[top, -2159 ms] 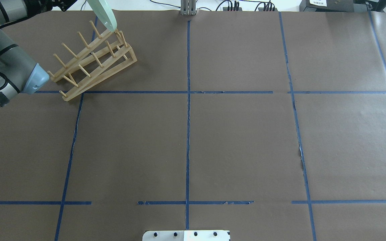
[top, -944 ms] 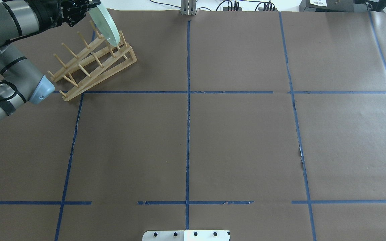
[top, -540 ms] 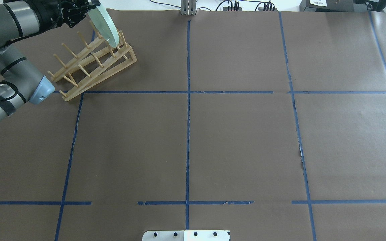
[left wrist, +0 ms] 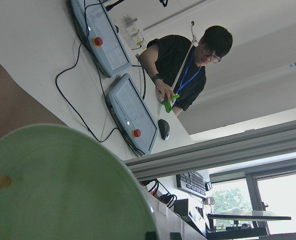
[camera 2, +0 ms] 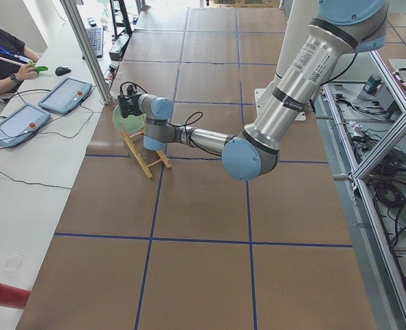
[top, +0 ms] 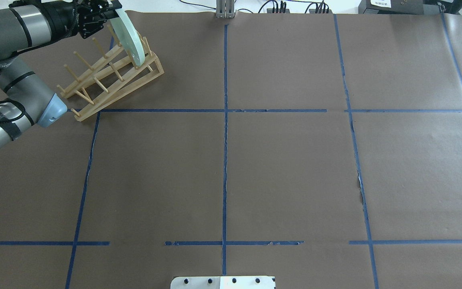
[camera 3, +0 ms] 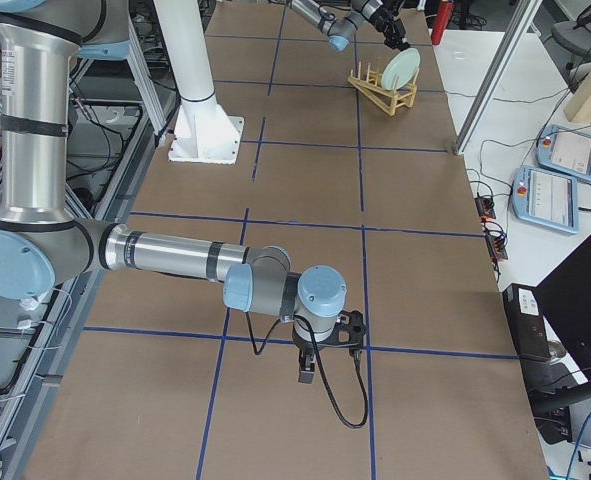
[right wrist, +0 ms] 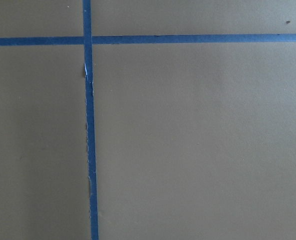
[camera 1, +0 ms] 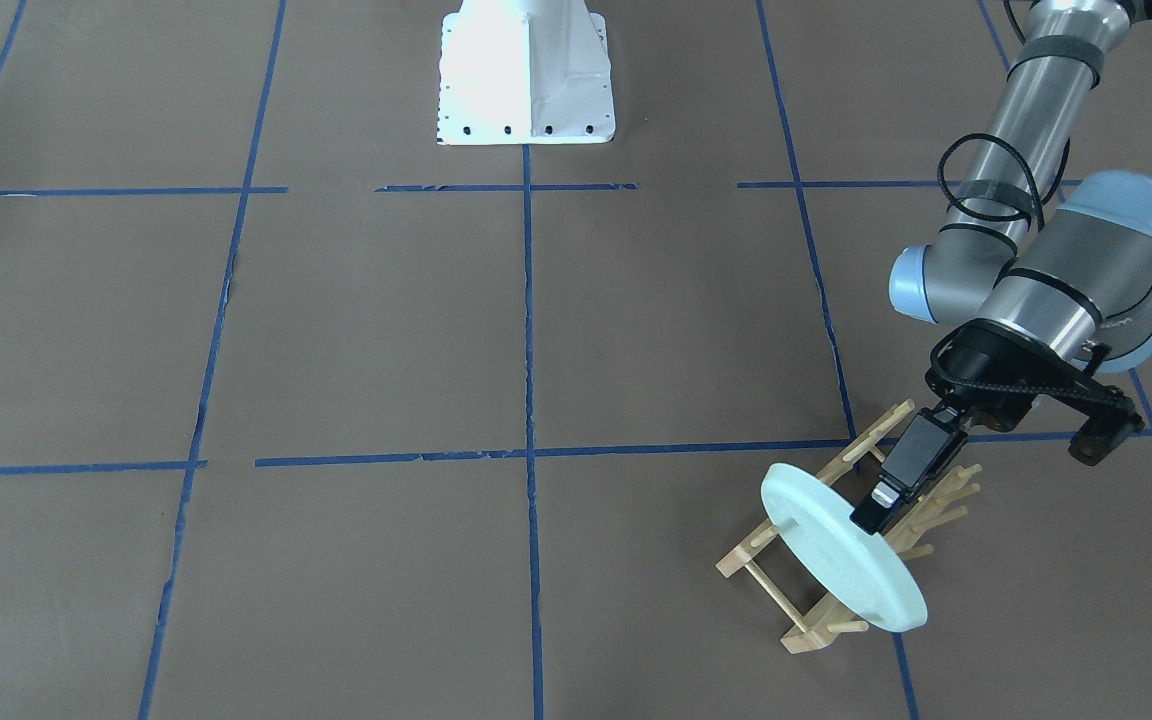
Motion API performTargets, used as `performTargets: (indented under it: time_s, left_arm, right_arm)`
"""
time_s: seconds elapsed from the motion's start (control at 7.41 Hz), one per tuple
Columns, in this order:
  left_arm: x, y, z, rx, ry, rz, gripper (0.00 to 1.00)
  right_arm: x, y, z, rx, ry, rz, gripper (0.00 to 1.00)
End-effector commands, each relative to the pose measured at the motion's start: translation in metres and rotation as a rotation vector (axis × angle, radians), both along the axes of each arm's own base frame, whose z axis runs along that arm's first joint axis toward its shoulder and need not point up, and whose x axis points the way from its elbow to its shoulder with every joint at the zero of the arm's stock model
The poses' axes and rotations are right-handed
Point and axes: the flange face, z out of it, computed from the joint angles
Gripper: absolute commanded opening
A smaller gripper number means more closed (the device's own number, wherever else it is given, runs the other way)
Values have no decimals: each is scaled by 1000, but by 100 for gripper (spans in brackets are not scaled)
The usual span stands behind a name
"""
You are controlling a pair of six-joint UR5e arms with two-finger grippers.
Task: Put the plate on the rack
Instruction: 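Lower the plate between the rack pegs with the left gripper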
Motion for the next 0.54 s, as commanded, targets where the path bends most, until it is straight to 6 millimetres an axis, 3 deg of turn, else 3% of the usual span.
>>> performTargets:
  time_s: [0.0, 0.27, 0.4]
  left_arm:
    - [4, -1, 5, 20, -54, -9, 100]
    - [2, -8, -1, 45, -184, -22, 100]
    - [-15, -15, -17, 59, -296, -19, 100]
  right_arm:
    - [-1, 0, 0, 0, 0, -1, 100]
    - [-1, 0, 0, 0, 0, -1, 100]
    - [-1, 0, 0, 0, 0, -1, 100]
